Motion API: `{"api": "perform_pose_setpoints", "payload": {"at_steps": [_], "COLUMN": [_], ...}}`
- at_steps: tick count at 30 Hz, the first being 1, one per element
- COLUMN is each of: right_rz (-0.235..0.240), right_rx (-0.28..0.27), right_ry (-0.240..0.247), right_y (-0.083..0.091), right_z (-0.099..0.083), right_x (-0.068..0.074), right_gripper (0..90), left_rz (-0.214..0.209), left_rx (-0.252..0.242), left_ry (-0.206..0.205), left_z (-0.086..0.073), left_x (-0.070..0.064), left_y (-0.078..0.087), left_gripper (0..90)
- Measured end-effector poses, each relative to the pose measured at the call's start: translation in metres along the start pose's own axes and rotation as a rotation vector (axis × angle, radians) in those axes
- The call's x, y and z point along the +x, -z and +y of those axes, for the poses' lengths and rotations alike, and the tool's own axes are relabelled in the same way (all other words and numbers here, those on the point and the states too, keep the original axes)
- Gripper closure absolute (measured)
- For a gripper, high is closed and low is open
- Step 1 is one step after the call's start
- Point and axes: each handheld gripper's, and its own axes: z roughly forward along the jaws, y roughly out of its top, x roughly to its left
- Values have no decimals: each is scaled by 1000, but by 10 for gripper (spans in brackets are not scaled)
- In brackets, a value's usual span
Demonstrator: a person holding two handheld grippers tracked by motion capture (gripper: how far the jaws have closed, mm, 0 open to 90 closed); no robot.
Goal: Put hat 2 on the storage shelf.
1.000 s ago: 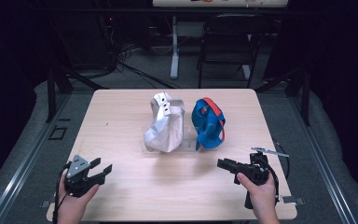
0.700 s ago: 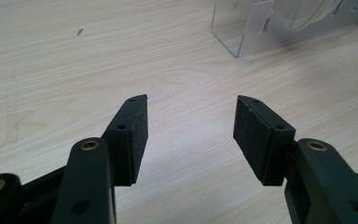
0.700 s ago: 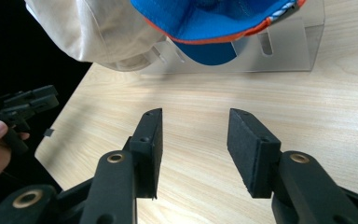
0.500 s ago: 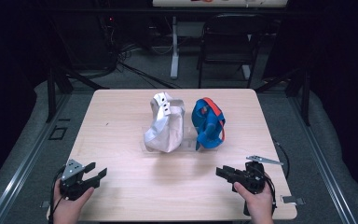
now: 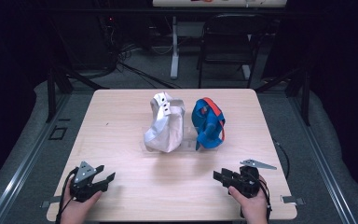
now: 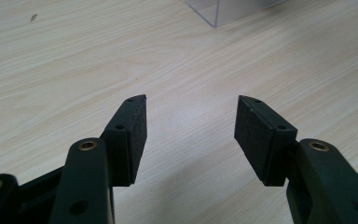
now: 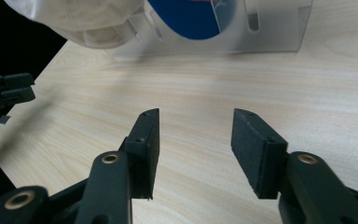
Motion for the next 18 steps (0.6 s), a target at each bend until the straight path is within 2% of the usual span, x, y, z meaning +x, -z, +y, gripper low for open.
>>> {"api": "perform_pose_setpoints", "payload": {"at_steps": [5, 8, 17, 18], "right_rz": [-8, -37, -53, -51], "right_rx": [1, 11, 39, 37], "right_ry": [30, 60, 54, 55], "right_y": [-4, -8, -17, -18], "right_z": [-5, -7, -12, -13], "right_x": [0, 2, 3, 4], "right_gripper": [525, 519, 529, 530], "left_rz": [-15, -23, -25, -23], "left_rx": [24, 37, 53, 55], "left_ry": [-16, -22, -29, -40], "left_z": [-1, -1, -3, -2], "left_x": [-4, -4, -6, -6], "left_y": [-8, -10, -13, -13], "left_gripper": [440, 440, 438, 438]}}
